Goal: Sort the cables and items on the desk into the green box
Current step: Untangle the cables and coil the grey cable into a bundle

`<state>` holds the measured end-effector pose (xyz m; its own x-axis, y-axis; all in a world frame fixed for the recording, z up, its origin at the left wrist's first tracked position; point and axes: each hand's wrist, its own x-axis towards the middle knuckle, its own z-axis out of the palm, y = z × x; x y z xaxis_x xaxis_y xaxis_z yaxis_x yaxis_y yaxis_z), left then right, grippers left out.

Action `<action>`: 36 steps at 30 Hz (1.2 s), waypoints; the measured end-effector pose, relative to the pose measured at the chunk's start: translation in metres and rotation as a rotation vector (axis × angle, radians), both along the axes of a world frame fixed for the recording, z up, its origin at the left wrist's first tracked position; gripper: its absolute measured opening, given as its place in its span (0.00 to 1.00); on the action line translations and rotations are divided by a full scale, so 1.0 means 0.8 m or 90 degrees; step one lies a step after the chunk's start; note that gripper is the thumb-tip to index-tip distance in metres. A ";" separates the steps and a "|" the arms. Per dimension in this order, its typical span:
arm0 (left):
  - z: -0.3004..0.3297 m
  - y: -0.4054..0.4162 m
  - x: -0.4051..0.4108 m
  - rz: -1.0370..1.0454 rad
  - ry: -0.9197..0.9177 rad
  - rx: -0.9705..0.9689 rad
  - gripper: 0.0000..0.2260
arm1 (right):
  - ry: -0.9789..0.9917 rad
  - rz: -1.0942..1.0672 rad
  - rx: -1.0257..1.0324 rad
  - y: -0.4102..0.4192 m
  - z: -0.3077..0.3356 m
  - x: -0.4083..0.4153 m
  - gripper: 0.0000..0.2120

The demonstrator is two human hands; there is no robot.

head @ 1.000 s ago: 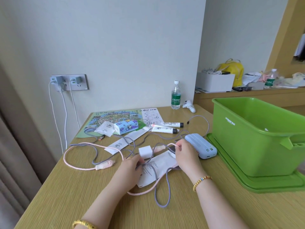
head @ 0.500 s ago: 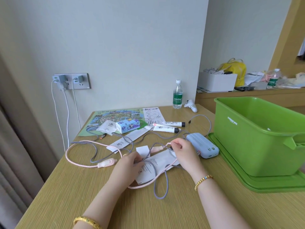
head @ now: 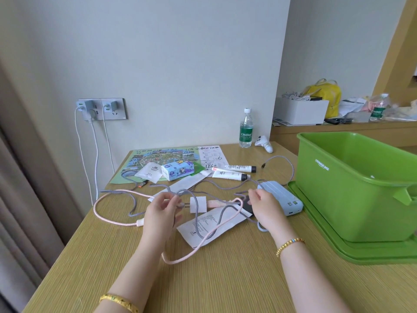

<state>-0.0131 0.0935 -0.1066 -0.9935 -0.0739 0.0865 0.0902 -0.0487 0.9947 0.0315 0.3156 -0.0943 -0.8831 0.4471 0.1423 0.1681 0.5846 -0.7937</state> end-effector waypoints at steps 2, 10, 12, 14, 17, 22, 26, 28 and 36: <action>0.002 0.001 0.001 -0.050 0.011 -0.058 0.08 | -0.012 0.056 -0.130 -0.006 0.003 0.000 0.19; 0.012 0.003 0.022 0.098 0.332 -0.347 0.03 | 0.182 -0.036 -0.037 -0.013 -0.002 -0.003 0.15; 0.019 0.001 0.028 0.106 0.349 -0.250 0.09 | 0.212 -0.047 -0.051 -0.010 -0.001 -0.004 0.15; 0.023 -0.001 0.030 0.094 0.351 -0.228 0.08 | 0.170 -0.025 -0.065 -0.009 -0.003 -0.007 0.16; 0.030 0.004 0.041 0.069 0.407 -0.256 0.05 | 0.112 0.033 -0.063 -0.013 -0.008 -0.007 0.18; 0.036 0.002 0.046 0.047 0.490 -0.429 0.06 | 0.227 0.116 -0.060 -0.022 -0.002 -0.002 0.26; 0.025 -0.008 0.031 0.017 0.368 -0.662 0.16 | 0.220 0.090 -0.075 -0.021 0.000 -0.002 0.21; 0.024 -0.014 0.025 0.001 0.324 -0.644 0.16 | 0.167 0.015 0.015 -0.019 -0.001 -0.001 0.20; 0.015 -0.073 -0.031 0.169 0.202 -0.539 0.13 | 0.108 0.155 0.186 -0.094 0.017 -0.015 0.16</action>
